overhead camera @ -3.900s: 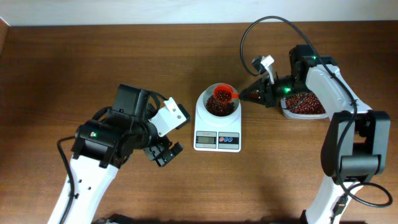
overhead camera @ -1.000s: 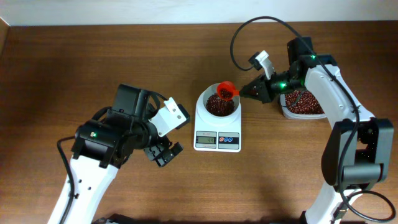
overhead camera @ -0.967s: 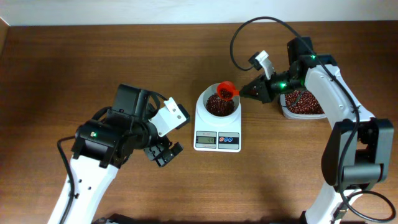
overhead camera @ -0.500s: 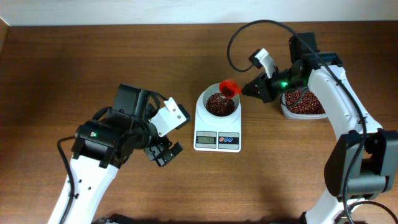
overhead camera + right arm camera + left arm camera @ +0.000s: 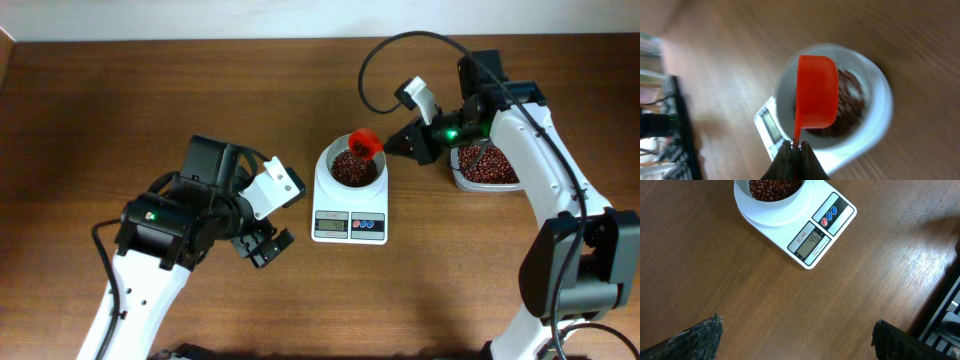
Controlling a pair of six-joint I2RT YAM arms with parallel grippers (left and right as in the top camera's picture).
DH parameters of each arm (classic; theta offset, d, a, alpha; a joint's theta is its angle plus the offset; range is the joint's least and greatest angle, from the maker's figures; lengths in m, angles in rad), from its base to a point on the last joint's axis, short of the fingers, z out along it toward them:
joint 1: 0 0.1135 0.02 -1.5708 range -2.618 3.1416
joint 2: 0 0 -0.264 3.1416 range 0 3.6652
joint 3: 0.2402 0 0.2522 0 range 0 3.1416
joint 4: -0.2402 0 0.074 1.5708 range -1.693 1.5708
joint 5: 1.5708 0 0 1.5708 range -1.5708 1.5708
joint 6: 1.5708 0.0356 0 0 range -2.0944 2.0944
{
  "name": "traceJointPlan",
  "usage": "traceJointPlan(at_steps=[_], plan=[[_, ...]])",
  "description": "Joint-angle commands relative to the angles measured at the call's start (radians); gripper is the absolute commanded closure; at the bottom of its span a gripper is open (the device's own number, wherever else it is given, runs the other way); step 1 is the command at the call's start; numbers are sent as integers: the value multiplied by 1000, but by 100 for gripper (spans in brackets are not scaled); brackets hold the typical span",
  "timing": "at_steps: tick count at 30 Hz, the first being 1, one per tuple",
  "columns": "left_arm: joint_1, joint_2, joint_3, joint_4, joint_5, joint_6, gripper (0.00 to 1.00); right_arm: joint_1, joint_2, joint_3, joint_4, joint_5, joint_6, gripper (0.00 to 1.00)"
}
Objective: Scoop and weigh 50g on scale
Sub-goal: 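Tilt the scoop gradually to trickle beans into the bowl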
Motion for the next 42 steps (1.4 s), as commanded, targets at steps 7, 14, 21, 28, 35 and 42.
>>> traceJointPlan(at_steps=[7, 14, 21, 28, 35, 42], plan=[[6, -4, 15, 2, 4, 16, 1, 15, -39, 25, -8, -72, 46, 96], [6, -4, 15, 2, 4, 16, 1, 74, -48, 31, 8, 181, 34, 96], [6, -4, 15, 2, 4, 16, 1, 74, -50, 53, -9, 48, 39, 96], [6, -4, 15, 2, 4, 16, 1, 83, -23, 85, -48, 177, 31, 96], [6, -4, 15, 2, 3, 16, 1, 82, -23, 85, -53, 150, 31, 96], [6, -4, 15, 2, 4, 16, 1, 82, -23, 85, -57, 111, 50, 96]])
